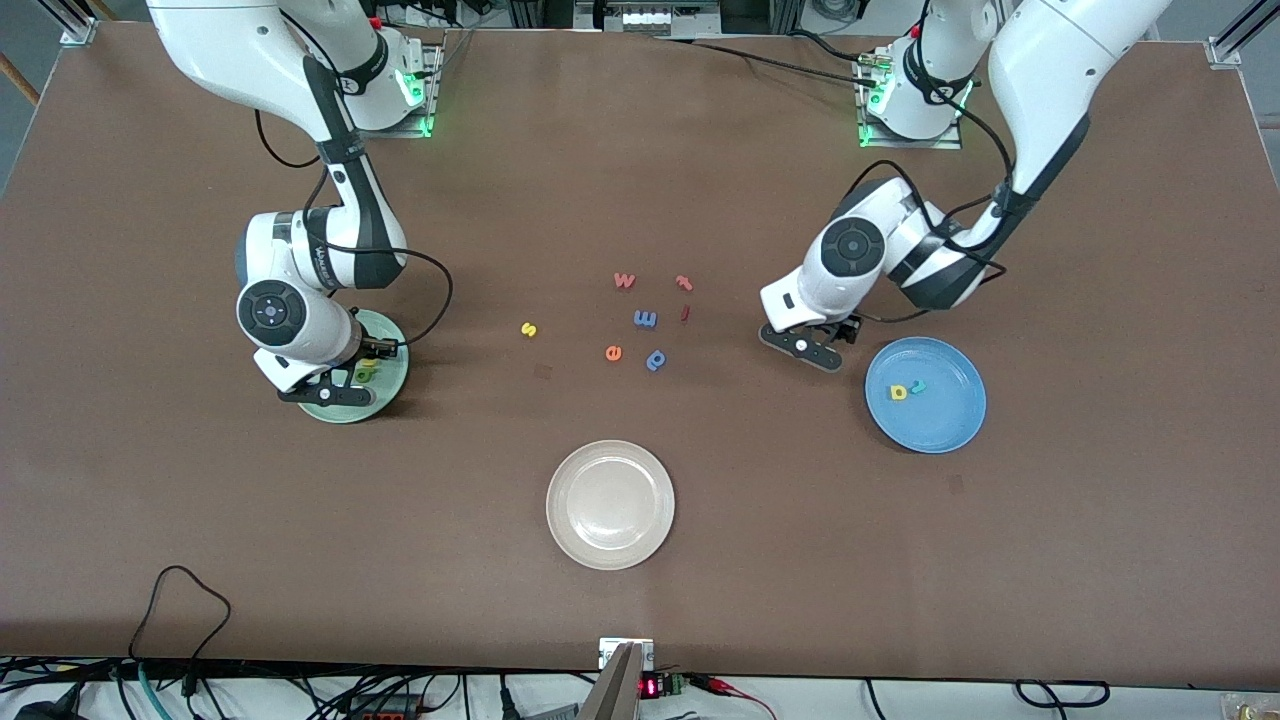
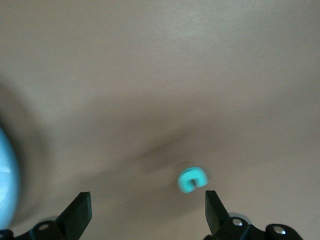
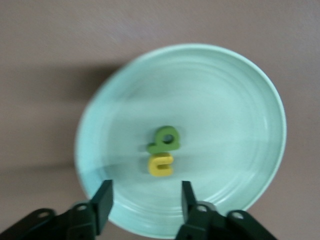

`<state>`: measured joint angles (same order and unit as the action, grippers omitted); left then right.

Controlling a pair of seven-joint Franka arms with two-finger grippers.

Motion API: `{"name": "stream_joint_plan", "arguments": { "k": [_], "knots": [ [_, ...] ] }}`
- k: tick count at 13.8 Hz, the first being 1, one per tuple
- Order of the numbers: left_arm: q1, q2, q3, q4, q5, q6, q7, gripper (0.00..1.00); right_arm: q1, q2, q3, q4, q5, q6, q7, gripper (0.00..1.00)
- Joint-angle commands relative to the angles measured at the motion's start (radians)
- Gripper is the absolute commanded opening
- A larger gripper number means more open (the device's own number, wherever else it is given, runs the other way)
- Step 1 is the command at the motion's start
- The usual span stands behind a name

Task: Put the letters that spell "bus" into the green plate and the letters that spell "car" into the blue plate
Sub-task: 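Grasp the yellow s with the right gripper, the cyan c with the left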

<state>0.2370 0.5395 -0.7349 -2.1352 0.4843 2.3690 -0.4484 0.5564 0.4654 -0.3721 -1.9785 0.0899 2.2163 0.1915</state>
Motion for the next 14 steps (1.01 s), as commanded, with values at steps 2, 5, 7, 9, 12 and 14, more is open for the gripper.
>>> {"name": "stream_joint_plan", "arguments": {
  "k": [2, 5, 7, 9, 12, 14],
  "knots": [
    [0.001, 0.007, 0.000, -0.042, -0.010, 0.075, -0.099, 0.91, 0.104, -0.014, 0.039, 0.012, 0.160, 0.005, 0.023, 1.00],
    [-0.018, 0.034, 0.011, -0.037, -0.004, 0.078, -0.133, 0.63, 0.210, 0.010, 0.039, 0.014, 0.223, 0.065, 0.090, 0.94],
    [-0.025, 0.048, 0.011, -0.031, -0.004, 0.079, -0.177, 0.61, 0.250, 0.042, 0.039, 0.024, 0.225, 0.083, 0.153, 0.89],
    [-0.038, 0.051, 0.011, -0.028, -0.003, 0.079, -0.193, 0.61, 0.281, 0.062, 0.039, 0.043, 0.225, 0.088, 0.233, 0.82],
    [-0.039, 0.056, 0.012, -0.028, 0.023, 0.079, -0.191, 0.45, 0.296, 0.093, 0.041, 0.082, 0.226, 0.088, 0.293, 0.72],
    [-0.027, 0.077, 0.012, -0.020, 0.156, 0.079, -0.194, 0.45, 0.315, 0.116, 0.041, 0.095, 0.226, 0.089, 0.333, 0.65]
  ]
}}
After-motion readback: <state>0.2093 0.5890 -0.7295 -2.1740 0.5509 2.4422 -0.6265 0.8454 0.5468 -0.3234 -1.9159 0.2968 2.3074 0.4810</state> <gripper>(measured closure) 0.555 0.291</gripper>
